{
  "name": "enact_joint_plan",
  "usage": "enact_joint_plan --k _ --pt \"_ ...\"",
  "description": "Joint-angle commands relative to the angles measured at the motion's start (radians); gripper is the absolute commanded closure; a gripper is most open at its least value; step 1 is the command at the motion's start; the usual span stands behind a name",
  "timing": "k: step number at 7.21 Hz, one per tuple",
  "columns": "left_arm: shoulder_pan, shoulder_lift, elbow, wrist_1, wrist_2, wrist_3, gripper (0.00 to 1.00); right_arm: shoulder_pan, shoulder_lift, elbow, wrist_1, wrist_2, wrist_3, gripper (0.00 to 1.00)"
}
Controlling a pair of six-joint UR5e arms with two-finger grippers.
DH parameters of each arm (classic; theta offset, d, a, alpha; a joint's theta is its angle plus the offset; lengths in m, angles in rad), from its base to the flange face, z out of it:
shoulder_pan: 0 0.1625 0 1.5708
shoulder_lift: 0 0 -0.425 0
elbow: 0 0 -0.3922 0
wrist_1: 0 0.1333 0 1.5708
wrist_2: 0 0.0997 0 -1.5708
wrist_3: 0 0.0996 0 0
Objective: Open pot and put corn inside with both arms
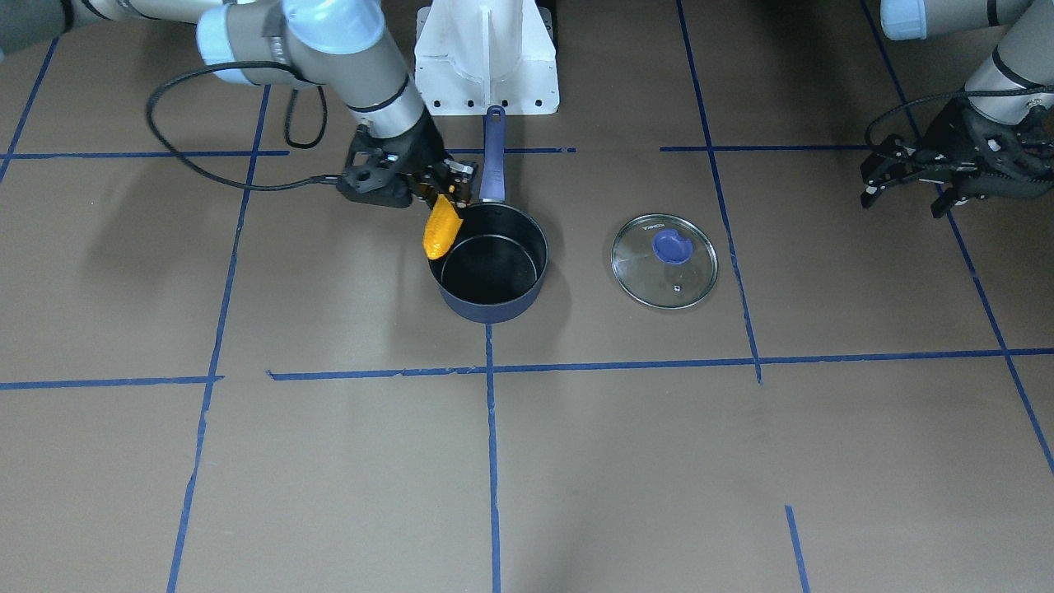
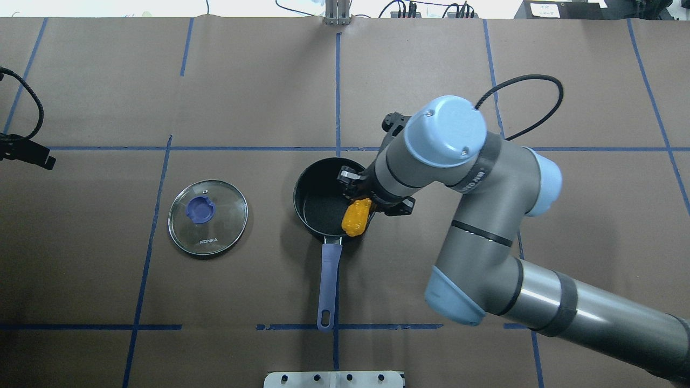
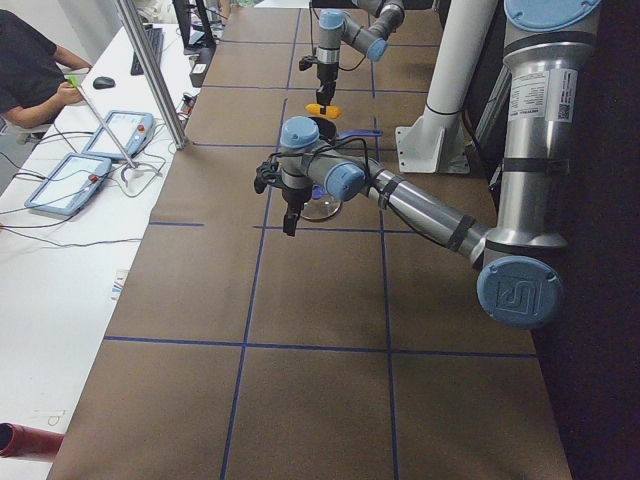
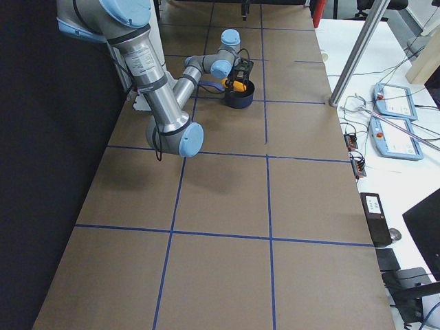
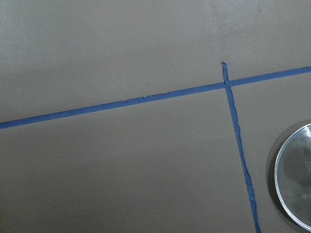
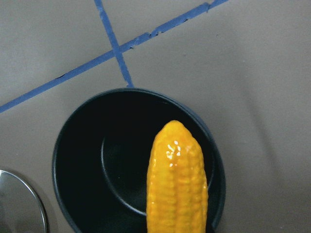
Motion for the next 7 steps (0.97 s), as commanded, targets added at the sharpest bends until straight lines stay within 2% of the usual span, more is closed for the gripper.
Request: enact_joint_plan --k 1,2,3,5,6,7 --pt "0.000 0.000 0.001 0.000 0.001 0.000 0.00 -0.009 0.039 -0.055 0.024 -0.014 0.002 0.67" --pt "0.000 0.000 0.012 -0.002 0.000 0.000 0.00 -0.008 0.041 -0.064 0.031 -0.014 0.001 0.54" --pt "0.000 0.000 0.015 -0.003 0.001 0.002 0.00 -0.008 0.047 -0.076 0.030 -0.014 -0.005 0.02" --pt "-0.003 0.014 0.036 -0.012 0.000 0.021 0.00 0.014 0.035 -0.061 0.032 0.009 -0.005 0.01" --pt "-0.034 0.021 0.059 -0.011 0.000 0.119 0.00 0.047 -0.029 0.003 0.027 0.055 -0.005 0.01" --pt "-0.084 0.022 0.111 -0.011 -0.002 0.223 0.00 0.136 -0.160 0.116 0.022 0.159 -0.051 0.01"
